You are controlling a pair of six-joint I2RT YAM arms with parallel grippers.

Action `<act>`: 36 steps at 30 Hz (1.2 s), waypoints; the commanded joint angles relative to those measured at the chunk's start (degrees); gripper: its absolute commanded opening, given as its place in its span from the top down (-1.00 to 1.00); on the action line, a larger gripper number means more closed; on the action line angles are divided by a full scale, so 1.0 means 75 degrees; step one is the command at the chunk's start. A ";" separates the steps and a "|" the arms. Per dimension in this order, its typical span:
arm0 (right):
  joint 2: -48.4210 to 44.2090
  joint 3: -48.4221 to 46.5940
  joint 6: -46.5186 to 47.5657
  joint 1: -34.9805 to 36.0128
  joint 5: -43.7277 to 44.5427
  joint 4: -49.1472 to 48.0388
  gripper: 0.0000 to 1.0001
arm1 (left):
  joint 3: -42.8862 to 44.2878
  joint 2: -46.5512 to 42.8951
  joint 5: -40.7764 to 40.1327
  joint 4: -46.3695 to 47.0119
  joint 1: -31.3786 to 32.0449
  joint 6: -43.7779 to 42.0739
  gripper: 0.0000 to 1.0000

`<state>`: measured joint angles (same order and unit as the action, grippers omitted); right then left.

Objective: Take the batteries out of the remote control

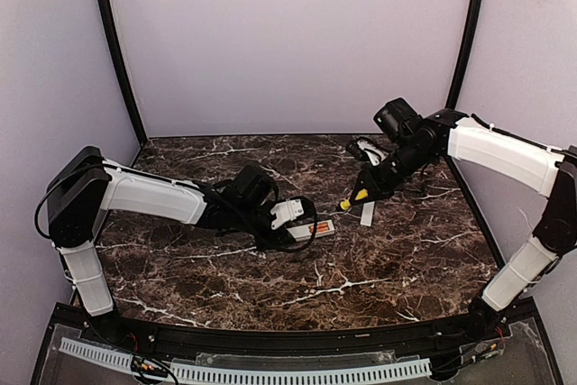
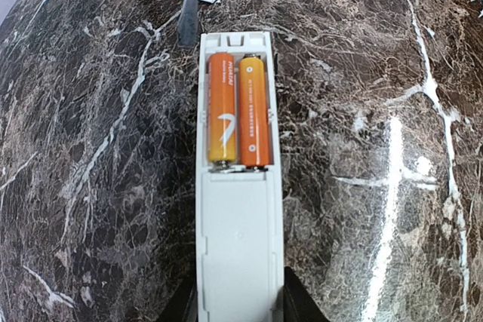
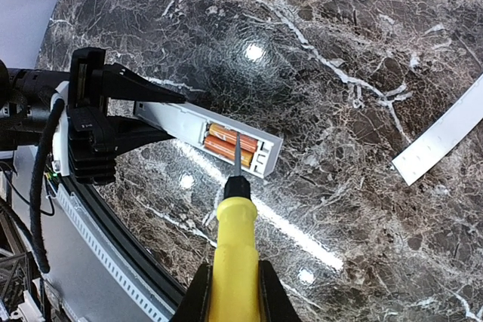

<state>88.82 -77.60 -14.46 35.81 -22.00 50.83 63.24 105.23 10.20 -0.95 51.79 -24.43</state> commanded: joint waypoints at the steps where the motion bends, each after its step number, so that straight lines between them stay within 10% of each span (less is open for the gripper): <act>1: 0.0168 0.0098 -0.0006 0.0062 -0.0156 -0.0096 1.00 | -0.0117 -0.0387 0.0074 0.0099 0.0061 -0.0029 0.99; 36: 0.0241 0.0261 -0.0192 0.0106 0.0173 0.0193 1.00 | -0.0121 -0.0454 -0.0030 0.0099 0.0177 -0.0021 0.99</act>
<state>89.89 -76.42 -15.53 35.92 -20.75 52.36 63.05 105.19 9.50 -0.97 52.64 -24.45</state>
